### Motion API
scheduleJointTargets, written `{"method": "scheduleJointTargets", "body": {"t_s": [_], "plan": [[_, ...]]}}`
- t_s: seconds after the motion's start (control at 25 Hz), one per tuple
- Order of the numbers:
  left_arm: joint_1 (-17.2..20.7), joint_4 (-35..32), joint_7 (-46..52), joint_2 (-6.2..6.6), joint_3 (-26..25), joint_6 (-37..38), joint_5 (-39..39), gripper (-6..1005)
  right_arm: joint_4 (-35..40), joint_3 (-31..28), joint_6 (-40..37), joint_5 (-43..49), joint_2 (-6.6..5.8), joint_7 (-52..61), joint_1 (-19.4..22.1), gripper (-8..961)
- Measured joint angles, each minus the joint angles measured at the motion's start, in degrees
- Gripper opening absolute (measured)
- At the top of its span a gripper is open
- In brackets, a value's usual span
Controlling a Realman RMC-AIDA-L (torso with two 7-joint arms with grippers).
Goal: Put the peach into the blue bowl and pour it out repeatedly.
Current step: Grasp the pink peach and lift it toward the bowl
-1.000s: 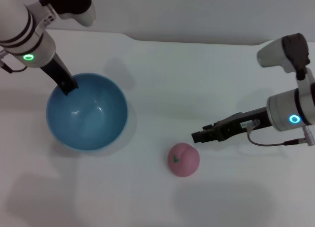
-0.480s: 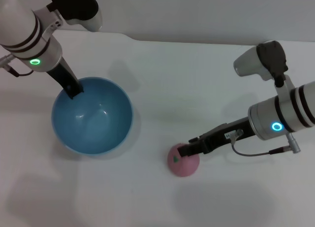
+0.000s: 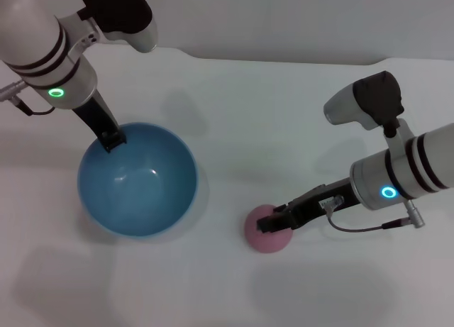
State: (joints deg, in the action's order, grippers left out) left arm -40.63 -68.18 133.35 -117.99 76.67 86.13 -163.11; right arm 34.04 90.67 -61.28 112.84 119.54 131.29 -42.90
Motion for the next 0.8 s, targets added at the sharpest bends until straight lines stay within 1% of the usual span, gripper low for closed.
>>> {"method": "scheduleJointTargets", "body": {"t_s": [0.24, 0.36, 0.48, 0.52, 0.56, 0.6, 0.68, 0.76, 0.8], "plan": [[-0.3, 0.0, -0.1, 0.04, 0.4, 0.1, 0.1, -2, -1.0, 3.4, 1.9, -2.3, -0.09, 0.0, -0.3, 486], [-0.4, 0.1, -0.1, 0.05, 0.8, 0.2, 0.1, -2, -0.8, 4.6, 2.1, -2.4, -0.33, -0.1, -0.2, 429], [-0.4, 0.1, -0.2, 0.05, 1.2, 0.1, 0.1, -2, -0.2, 4.4, 2.0, -2.6, -0.38, -0.2, 0.4, 372], [-0.4, 0.1, -0.2, 0.05, 1.5, 0.1, 0.1, -2, 0.5, 4.4, 2.0, -2.6, -0.42, -0.2, 1.0, 330], [-0.4, 0.1, -0.2, 0.05, 1.8, 0.0, 0.1, -2, 2.3, 4.1, 1.9, -2.7, -0.48, -0.3, 2.6, 289], [-0.3, 0.1, -0.2, 0.05, 2.3, 0.0, 0.1, -2, 2.3, 4.1, 1.9, -2.7, -0.48, -0.3, 2.6, 247], [-0.1, 0.2, -0.2, 0.05, 2.8, -0.2, 0.1, -2, 4.5, 3.3, 1.7, -2.7, -0.56, -0.4, 4.3, 164], [0.0, 0.6, -0.2, 0.04, 3.3, -0.3, 0.1, -2, 7.8, 0.6, 0.1, -2.7, -0.82, -0.7, 7.8, 116], [0.0, 0.6, -0.2, 0.04, 3.3, -0.3, 0.1, -2, 7.8, 0.6, 0.1, -2.7, -0.82, -0.7, 7.8, 93]]}}
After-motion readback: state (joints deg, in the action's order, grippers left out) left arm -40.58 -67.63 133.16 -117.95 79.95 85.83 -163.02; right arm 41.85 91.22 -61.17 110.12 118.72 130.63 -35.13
